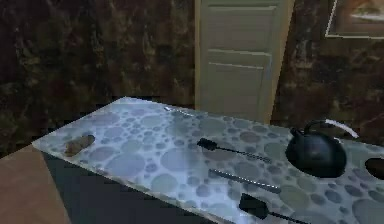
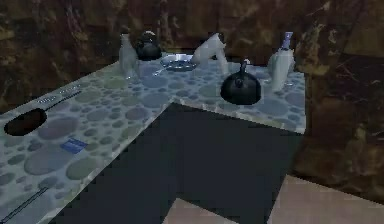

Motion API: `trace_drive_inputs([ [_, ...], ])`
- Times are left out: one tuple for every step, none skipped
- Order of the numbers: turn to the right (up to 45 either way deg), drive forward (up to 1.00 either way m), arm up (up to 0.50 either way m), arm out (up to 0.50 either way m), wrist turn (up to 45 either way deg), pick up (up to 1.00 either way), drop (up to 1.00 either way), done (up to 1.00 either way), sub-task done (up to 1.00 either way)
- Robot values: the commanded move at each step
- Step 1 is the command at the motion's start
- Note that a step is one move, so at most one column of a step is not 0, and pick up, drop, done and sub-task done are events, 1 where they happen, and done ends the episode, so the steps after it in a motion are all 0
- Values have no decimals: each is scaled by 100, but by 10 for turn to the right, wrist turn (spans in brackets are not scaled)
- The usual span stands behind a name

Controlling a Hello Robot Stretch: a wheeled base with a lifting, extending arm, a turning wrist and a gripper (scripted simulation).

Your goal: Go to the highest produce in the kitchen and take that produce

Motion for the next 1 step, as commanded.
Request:
trace_drive_inputs([
  [-360, 0, 0, 0, 0, 0, 0, 0, 0],
])
